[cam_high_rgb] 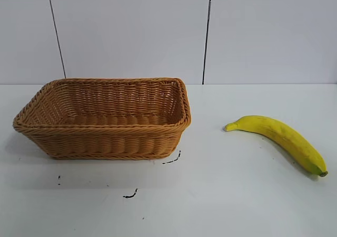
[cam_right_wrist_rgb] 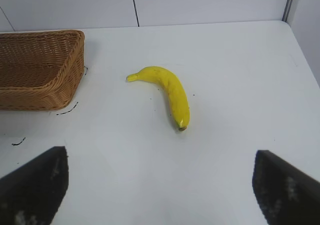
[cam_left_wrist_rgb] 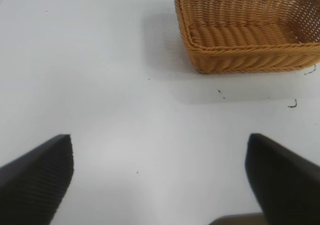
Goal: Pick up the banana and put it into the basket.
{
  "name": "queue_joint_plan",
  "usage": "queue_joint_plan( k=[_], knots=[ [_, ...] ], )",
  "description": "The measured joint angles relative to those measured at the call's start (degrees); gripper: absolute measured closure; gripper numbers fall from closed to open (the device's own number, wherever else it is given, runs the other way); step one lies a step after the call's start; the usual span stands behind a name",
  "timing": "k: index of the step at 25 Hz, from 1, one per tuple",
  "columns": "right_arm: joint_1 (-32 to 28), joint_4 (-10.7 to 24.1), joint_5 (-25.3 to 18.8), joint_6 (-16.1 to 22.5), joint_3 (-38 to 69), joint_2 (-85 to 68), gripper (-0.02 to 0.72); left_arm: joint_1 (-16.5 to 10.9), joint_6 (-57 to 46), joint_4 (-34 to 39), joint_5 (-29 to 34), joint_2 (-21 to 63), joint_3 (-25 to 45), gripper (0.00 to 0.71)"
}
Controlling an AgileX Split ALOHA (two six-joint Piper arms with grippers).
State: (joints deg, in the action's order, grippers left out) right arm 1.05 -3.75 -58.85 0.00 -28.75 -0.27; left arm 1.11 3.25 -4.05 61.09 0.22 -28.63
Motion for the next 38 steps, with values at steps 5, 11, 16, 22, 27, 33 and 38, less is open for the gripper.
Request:
queue_joint_plan(
  k=[5, 11, 16, 22, 27, 33, 38],
  knots=[
    [0.0, 0.0, 0.0, 0.0, 0.0, 0.0, 0.013, 0.0, 0.0, 0.0, 0.0, 0.0, 0.0, 0.017],
    [0.0, 0.0, 0.0, 0.0, 0.0, 0.0, 0.013, 0.0, 0.0, 0.0, 0.0, 0.0, 0.0, 0.017],
    [0.0, 0.0, -0.17, 1.83, -0.84, 3.21, 0.013, 0.0, 0.0, 0.0, 0.0, 0.0, 0.0, 0.017],
    [0.0, 0.0, -0.17, 2.3, -4.83, 17.28, 0.013, 0.0, 0.0, 0.0, 0.0, 0.0, 0.0, 0.017],
    [0.0, 0.0, 0.32, 2.3, -9.35, 31.75, 0.013, 0.0, 0.0, 0.0, 0.0, 0.0, 0.0, 0.017],
    [0.0, 0.42, 1.63, 1.11, -16.26, 50.86, 0.013, 0.0, 0.0, 0.0, 0.0, 0.0, 0.0, 0.017],
    [0.0, 0.63, 1.79, -1.25, -24.37, 68.28, 0.013, 0.0, 0.0, 0.0, 0.0, 0.0, 0.0, 0.017]
  ],
)
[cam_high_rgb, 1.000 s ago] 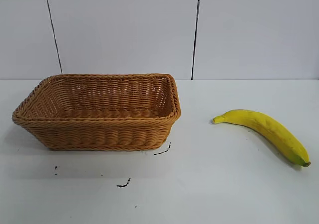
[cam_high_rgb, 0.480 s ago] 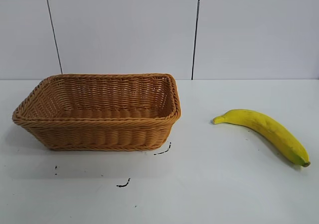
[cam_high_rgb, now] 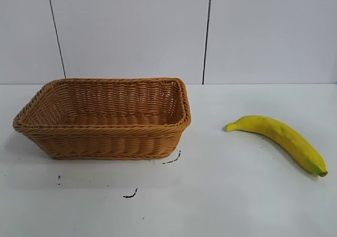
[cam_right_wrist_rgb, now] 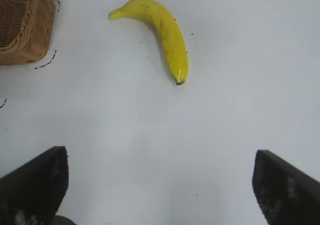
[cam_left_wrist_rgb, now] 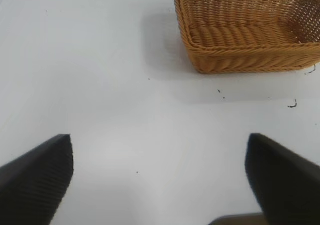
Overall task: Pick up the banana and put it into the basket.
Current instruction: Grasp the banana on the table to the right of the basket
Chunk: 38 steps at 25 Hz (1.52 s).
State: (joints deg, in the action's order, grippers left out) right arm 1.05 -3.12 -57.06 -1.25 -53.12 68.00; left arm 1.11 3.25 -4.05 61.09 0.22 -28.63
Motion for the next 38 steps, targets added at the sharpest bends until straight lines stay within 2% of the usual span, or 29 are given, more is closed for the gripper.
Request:
queue_joint_plan(
  k=[8, 13, 17, 26, 34, 38],
  knots=[
    [0.0, -0.01, 0.06, -8.23, -17.03, 22.23, 0.013, 0.0, 0.0, 0.0, 0.06, 0.0, 0.0, 0.017],
    [0.0, -1.4, 1.44, -16.05, -26.63, 31.7, 0.013, 0.0, 0.0, 0.0, 0.06, 0.0, 0.0, 0.017],
    [0.0, -3.46, 1.67, -19.12, -29.39, 36.77, 0.013, 0.0, 0.0, 0.0, 0.06, 0.0, 0.0, 0.017],
    [0.0, -5.99, 2.97, -20.36, -29.39, 45.33, 0.013, 0.0, 0.0, 0.0, 0.06, 0.0, 0.0, 0.017],
    [0.0, -6.11, 4.58, -20.36, -29.39, 51.77, 0.013, 0.0, 0.0, 0.0, 0.06, 0.0, 0.0, 0.017],
    [0.0, -6.0, 7.25, -20.36, -29.39, 53.32, 0.013, 0.0, 0.0, 0.0, 0.06, 0.0, 0.0, 0.017]
  ],
)
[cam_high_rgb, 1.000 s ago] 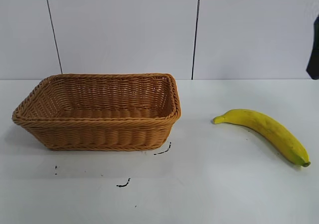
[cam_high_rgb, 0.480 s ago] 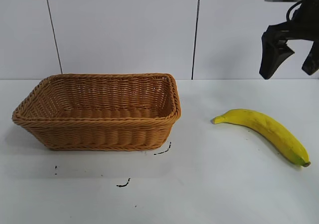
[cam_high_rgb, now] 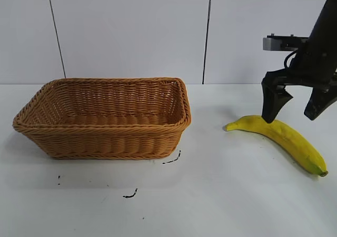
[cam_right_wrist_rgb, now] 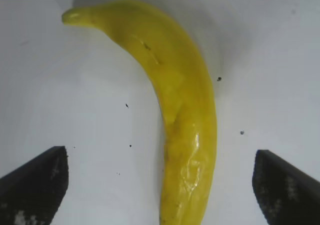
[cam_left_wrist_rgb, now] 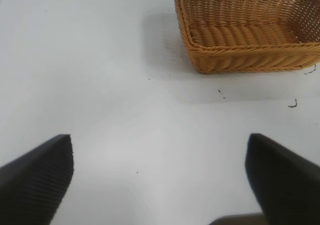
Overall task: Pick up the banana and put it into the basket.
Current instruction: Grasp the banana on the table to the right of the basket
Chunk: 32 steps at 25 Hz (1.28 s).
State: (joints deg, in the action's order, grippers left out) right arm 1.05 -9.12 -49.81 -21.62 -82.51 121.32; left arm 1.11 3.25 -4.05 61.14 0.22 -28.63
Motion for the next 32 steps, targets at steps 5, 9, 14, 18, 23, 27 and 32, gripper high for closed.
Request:
queue_joint_plan(
  k=[5, 9, 14, 18, 23, 27, 32],
  knots=[
    [0.0, 0.0, 2.47, 0.29, 0.0, 1.51, 0.013, 0.0, 0.0, 0.0, 0.0, 0.0, 0.0, 0.017],
    [0.0, 0.0, 4.77, 0.64, 0.0, 1.83, 0.013, 0.0, 0.0, 0.0, 0.0, 0.0, 0.0, 0.017],
    [0.0, 0.0, 5.18, 1.08, 0.0, 1.83, 0.013, 0.0, 0.0, 0.0, 0.0, 0.0, 0.0, 0.017],
    [0.0, 0.06, 5.89, 1.24, 0.0, 1.83, 0.013, 0.0, 0.0, 0.0, 0.0, 0.0, 0.0, 0.017],
    [0.0, 1.04, 6.2, 1.99, 0.0, 1.83, 0.013, 0.0, 0.0, 0.0, -0.1, 0.0, 0.0, 0.017],
    [0.0, 1.51, 5.75, 3.69, 0.0, 1.83, 0.013, 0.0, 0.0, 0.0, -0.1, 0.0, 0.0, 0.017],
    [0.0, 1.62, 4.37, 4.08, 0.0, 1.83, 0.013, 0.0, 0.0, 0.0, -0.1, 0.0, 0.0, 0.017]
  ],
)
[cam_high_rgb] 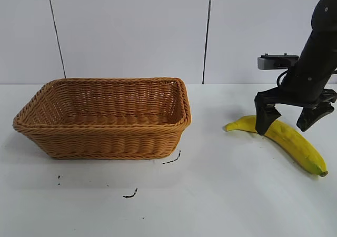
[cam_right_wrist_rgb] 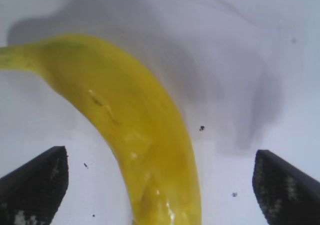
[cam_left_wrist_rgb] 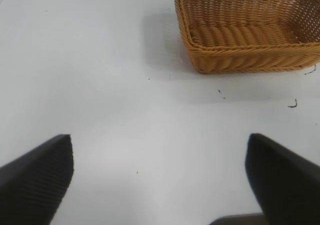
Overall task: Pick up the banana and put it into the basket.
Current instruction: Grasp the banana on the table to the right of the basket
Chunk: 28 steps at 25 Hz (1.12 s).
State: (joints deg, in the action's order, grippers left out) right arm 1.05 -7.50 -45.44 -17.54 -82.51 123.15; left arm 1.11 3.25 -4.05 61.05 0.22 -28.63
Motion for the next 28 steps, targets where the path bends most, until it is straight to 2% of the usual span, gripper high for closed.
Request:
queue_joint_plan(
  k=[5, 12, 18, 26, 28],
  knots=[
    [0.0, 2.05, -0.28, 0.04, 0.0, 0.0, 0.013, 0.0, 0.0, 0.0, 0.0, 0.0, 0.0, 0.017],
    [0.18, 1.59, -1.31, 0.04, 0.0, 0.0, 0.013, 0.0, 0.0, 0.0, 0.0, 0.0, 0.0, 0.017],
    [3.59, 3.68, -0.82, 0.22, 0.0, 0.0, 0.013, 0.0, 0.0, 0.0, 0.0, 0.0, 0.0, 0.017],
    [4.0, 7.5, 1.3, 3.4, 0.0, 0.12, 0.013, 0.0, 0.0, 0.0, 0.0, 0.0, 0.0, 0.017],
    [4.0, 7.5, 1.5, 4.12, -0.01, 0.54, 0.013, 0.0, 0.0, 0.0, 0.0, 0.0, 0.0, 0.017]
  ],
)
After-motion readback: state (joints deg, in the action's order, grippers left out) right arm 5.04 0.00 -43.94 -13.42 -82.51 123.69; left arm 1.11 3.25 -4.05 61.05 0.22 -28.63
